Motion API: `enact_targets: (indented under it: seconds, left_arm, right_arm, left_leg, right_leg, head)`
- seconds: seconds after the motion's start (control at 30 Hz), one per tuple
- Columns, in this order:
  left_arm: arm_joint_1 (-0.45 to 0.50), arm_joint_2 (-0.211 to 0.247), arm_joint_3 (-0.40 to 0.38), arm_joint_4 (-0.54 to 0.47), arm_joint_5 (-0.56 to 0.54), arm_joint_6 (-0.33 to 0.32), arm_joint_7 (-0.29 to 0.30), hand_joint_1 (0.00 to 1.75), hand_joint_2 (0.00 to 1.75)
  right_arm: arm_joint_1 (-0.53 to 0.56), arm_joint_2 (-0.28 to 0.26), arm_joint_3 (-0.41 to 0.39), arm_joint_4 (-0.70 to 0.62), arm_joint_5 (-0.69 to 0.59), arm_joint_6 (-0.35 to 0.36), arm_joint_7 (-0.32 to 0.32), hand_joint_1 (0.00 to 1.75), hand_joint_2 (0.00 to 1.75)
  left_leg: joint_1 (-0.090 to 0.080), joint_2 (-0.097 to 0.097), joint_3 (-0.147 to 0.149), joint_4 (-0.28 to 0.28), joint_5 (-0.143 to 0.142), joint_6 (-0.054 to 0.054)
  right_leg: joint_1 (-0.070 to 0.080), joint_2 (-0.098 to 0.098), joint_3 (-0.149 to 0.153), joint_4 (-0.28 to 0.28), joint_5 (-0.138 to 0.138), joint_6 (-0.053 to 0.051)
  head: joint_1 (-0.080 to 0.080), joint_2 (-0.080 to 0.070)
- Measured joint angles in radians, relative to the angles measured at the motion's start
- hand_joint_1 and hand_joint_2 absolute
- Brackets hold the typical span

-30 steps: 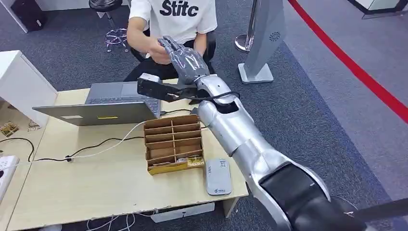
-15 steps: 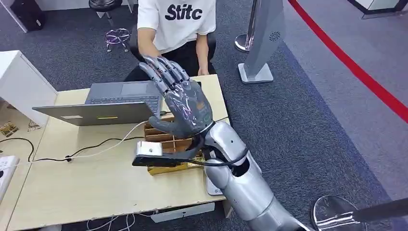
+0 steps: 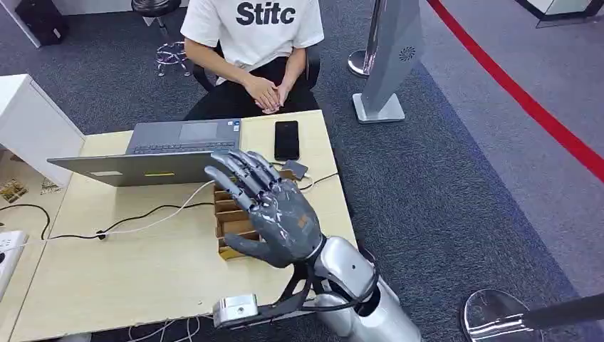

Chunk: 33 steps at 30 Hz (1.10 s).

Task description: Pass the card to the sensor for recognition and then transmit it.

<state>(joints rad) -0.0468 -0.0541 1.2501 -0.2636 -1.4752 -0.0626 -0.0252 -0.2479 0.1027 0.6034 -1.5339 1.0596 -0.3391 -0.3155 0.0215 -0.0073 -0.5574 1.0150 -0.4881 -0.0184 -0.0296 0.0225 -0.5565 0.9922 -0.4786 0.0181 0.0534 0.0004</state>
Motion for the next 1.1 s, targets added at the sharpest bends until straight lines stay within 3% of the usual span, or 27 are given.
enact_targets:
  seconds: [0.2, 0.5, 0.77, 1.1]
  left_arm:
    - [0.000, -0.004, 0.023, 0.000, 0.000, 0.006, 0.001, 0.00, 1.75]
    - [-0.001, -0.010, 0.047, 0.000, -0.003, 0.008, 0.009, 0.00, 1.75]
    - [-0.002, -0.010, 0.063, 0.000, -0.003, 0.009, 0.013, 0.00, 1.75]
    - [-0.002, -0.011, 0.079, -0.001, -0.004, 0.010, 0.014, 0.00, 1.75]
  right_arm:
    - [0.073, -0.034, 0.028, 0.030, 0.065, -0.018, 0.039, 0.00, 1.75]
    - [0.021, -0.065, 0.083, 0.237, 0.193, 0.135, 0.199, 0.00, 1.75]
    - [-0.056, -0.070, 0.135, 0.426, 0.151, 0.185, 0.203, 0.00, 1.75]
    - [-0.055, -0.085, 0.150, 0.413, 0.188, 0.158, 0.256, 0.00, 1.75]
  left_leg:
    - [0.000, 0.000, 0.000, 0.000, 0.000, 0.000]
    - [0.000, 0.000, 0.000, 0.000, 0.000, 0.000]
    - [0.000, 0.000, 0.000, 0.000, 0.000, 0.000]
    - [0.000, 0.000, 0.000, 0.000, 0.000, 0.000]
  right_leg:
    - [0.000, 0.000, 0.000, 0.000, 0.000, 0.000]
    - [0.000, 0.000, 0.000, 0.000, 0.000, 0.000]
    - [0.000, 0.000, 0.000, 0.000, 0.000, 0.000]
    - [0.000, 0.000, 0.000, 0.000, 0.000, 0.000]
  head:
    - [0.000, 0.000]
    - [0.000, 0.000]
    - [0.000, 0.000]
    - [0.000, 0.000]
